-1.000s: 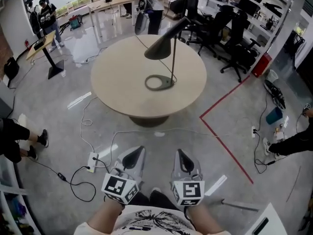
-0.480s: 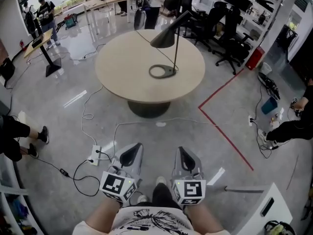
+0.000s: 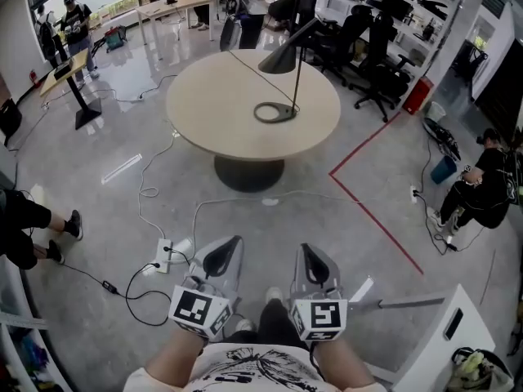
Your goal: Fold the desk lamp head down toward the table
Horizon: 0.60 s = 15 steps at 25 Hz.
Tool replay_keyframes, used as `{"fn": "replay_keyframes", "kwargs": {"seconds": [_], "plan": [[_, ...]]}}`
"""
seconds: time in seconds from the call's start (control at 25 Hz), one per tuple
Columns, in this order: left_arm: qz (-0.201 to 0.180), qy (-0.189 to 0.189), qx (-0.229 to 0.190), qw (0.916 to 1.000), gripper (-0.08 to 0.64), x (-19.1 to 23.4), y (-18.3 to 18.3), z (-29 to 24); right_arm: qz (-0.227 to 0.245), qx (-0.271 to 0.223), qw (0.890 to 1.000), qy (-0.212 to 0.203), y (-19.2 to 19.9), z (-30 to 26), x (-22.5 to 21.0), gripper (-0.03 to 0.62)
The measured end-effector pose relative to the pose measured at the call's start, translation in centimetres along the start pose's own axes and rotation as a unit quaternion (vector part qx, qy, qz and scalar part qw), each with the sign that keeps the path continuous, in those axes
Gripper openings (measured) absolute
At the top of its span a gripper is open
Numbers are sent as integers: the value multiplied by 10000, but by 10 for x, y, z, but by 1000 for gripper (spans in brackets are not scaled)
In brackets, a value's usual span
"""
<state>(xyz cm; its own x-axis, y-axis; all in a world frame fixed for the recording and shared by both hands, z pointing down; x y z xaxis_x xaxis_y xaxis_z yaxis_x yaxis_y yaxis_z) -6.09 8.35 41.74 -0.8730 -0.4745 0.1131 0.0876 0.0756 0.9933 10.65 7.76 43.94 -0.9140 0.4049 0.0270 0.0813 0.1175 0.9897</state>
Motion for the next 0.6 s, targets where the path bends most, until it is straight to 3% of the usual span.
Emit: {"fn": "replay_keyframes", "kwargs": {"seconds": [0.6], "plan": [[-123, 45, -230, 9996, 5, 8, -8, 20, 178, -101, 9998, -29, -4, 10, 25, 9]]}}
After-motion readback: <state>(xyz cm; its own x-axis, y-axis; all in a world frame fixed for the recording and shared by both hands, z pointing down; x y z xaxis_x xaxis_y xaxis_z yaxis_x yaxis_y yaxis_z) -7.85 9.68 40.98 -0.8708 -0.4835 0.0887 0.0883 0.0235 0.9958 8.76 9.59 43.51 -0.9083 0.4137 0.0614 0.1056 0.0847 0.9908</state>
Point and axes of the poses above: the fingertips, and each gripper's own axes: z backward along the fingers, x to its left, y out of its underside, the point moved 4 cm from there along z, backward along the fingers, and after that the axes turned 1 degree about -z, right-handed, at the moved point
